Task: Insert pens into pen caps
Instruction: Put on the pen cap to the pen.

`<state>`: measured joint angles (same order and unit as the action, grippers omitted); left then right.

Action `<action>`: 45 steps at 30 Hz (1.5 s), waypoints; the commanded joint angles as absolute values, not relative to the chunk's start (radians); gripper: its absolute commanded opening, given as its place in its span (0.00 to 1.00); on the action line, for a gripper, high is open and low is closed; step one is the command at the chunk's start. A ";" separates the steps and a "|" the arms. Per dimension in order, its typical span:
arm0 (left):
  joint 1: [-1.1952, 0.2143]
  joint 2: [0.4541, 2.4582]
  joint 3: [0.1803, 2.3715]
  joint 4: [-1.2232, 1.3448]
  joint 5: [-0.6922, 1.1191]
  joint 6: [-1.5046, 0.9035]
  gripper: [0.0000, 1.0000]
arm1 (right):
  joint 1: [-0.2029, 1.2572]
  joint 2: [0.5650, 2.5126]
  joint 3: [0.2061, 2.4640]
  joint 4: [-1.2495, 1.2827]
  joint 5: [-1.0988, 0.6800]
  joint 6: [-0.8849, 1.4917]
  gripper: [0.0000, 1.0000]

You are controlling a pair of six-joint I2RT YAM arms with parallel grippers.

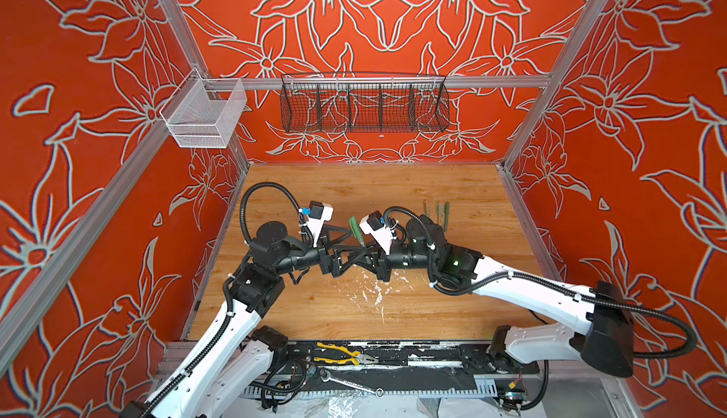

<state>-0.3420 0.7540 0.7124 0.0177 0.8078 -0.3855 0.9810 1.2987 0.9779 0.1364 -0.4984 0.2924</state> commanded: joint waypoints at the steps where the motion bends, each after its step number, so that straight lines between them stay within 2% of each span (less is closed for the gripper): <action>1: -0.329 0.774 0.754 0.058 0.799 -0.378 0.97 | 0.979 1.264 0.956 0.145 -0.542 0.295 0.00; 6: -0.325 0.809 0.774 0.090 0.820 -0.385 0.87 | 0.980 1.250 0.945 0.143 -0.552 0.289 0.00; 8: -0.324 0.816 0.780 0.098 0.829 -0.385 0.78 | 0.980 1.247 0.939 0.144 -0.552 0.287 0.00; 13: -0.320 0.840 0.793 0.090 0.853 -0.381 0.47 | 0.980 1.244 0.936 0.150 -0.568 0.284 0.00; 16: -0.319 0.845 0.795 0.097 0.870 -0.381 0.38 | 0.980 1.241 0.936 0.149 -0.572 0.280 0.00; 26: -0.320 0.876 0.804 0.077 0.946 -0.378 0.33 | 0.980 1.220 0.953 0.155 -0.538 0.283 0.00; 28: -0.319 0.873 0.796 0.080 0.953 -0.383 0.29 | 0.980 1.209 0.959 0.156 -0.512 0.291 0.00; 31: -0.319 0.864 0.783 0.080 0.965 -0.390 0.17 | 0.980 1.189 0.967 0.164 -0.500 0.298 0.00; 33: -0.320 0.857 0.775 0.078 0.976 -0.390 0.00 | 0.980 1.177 0.969 0.172 -0.496 0.301 0.00; 45: -0.320 0.852 0.761 0.074 1.014 -0.391 0.00 | 0.980 1.147 0.974 0.210 -0.525 0.322 0.00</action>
